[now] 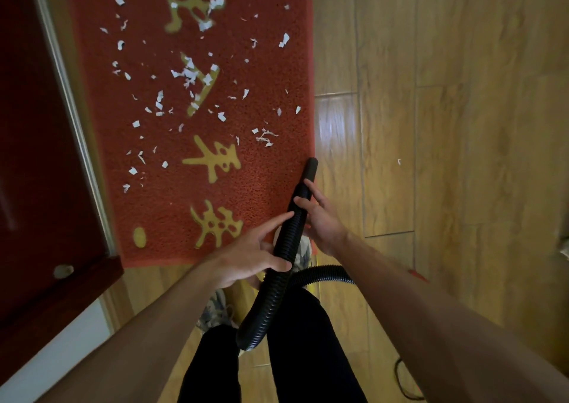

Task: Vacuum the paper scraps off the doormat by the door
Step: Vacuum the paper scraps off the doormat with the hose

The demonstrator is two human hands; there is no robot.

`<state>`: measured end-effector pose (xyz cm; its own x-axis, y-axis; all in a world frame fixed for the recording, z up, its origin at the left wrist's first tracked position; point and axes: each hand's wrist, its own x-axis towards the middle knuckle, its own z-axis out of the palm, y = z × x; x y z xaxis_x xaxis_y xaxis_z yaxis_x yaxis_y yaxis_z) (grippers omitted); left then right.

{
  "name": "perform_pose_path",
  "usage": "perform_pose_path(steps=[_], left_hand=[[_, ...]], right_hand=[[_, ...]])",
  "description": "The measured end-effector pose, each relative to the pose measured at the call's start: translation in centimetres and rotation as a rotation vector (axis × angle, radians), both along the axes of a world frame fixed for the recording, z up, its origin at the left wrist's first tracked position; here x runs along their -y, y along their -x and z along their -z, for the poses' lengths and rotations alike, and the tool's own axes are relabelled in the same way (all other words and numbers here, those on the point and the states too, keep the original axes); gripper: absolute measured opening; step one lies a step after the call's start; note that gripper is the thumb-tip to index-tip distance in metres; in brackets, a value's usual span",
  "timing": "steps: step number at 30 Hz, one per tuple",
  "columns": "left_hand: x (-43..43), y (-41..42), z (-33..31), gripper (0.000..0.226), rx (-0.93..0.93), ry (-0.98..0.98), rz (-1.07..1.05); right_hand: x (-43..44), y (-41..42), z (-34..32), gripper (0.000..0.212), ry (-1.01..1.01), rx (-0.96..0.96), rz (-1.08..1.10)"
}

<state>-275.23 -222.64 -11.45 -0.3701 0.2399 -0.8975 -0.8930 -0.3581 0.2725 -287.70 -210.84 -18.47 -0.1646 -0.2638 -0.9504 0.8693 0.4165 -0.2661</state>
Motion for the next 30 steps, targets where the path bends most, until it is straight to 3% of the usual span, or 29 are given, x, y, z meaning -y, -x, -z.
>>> perform_pose_path(steps=[17, 24, 30], left_hand=[[2.3, -2.8, -0.8, 0.091, 0.026, -0.038, 0.007], [5.0, -7.3, -0.3, 0.091, 0.064, -0.074, -0.065], [6.8, -8.0, 0.1, 0.091, 0.013, -0.086, -0.126]], right_hand=[[2.0, -3.5, 0.0, 0.059, -0.071, -0.066, -0.062], [5.2, -7.1, 0.1, 0.062, -0.093, -0.058, -0.105], [8.1, -6.1, 0.0, 0.061, -0.053, -0.160, -0.191]])
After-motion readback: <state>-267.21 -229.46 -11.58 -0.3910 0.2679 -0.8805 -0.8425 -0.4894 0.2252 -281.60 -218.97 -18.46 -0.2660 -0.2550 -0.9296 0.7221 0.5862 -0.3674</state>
